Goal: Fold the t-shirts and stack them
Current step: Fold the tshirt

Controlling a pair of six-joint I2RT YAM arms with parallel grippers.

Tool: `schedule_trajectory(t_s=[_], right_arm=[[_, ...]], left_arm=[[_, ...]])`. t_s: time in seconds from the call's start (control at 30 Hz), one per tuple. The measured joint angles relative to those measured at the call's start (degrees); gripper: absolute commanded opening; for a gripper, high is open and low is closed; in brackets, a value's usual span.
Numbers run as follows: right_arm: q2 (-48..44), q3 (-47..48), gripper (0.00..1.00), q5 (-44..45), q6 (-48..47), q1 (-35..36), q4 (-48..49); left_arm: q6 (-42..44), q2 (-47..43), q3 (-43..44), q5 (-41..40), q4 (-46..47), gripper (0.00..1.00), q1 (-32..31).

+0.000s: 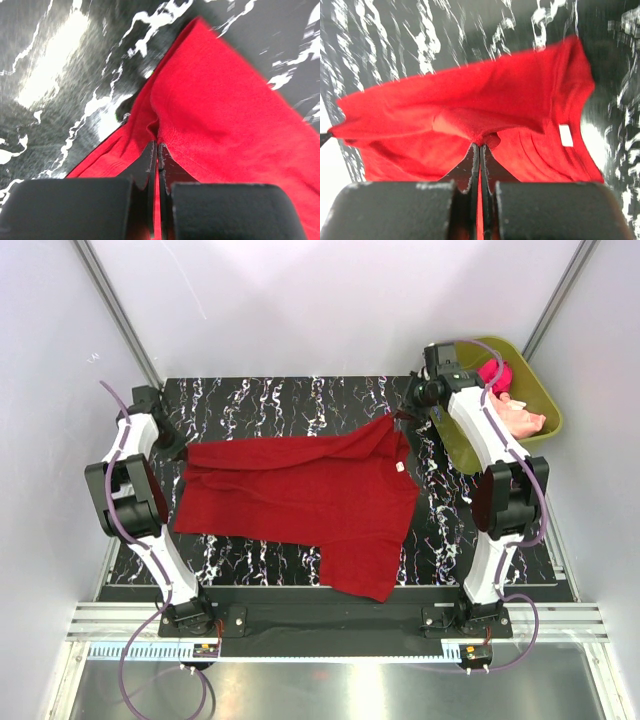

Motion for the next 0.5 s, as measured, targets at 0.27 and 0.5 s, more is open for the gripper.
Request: schedule_trajectory(t_s=[0.27,0.5], right_arm=[[8.2,16.2,0.0,0.2,0.4,-1.9,0.6],[15.6,25.6,0.0,0.1,0.6,-3.5,2.6]], left_arm=[[-1.8,1.0,7.7,3.5,3.9,0.0,0.0],[-4.3,8.7,14.2,9.2,11.2,0.0,0.0]])
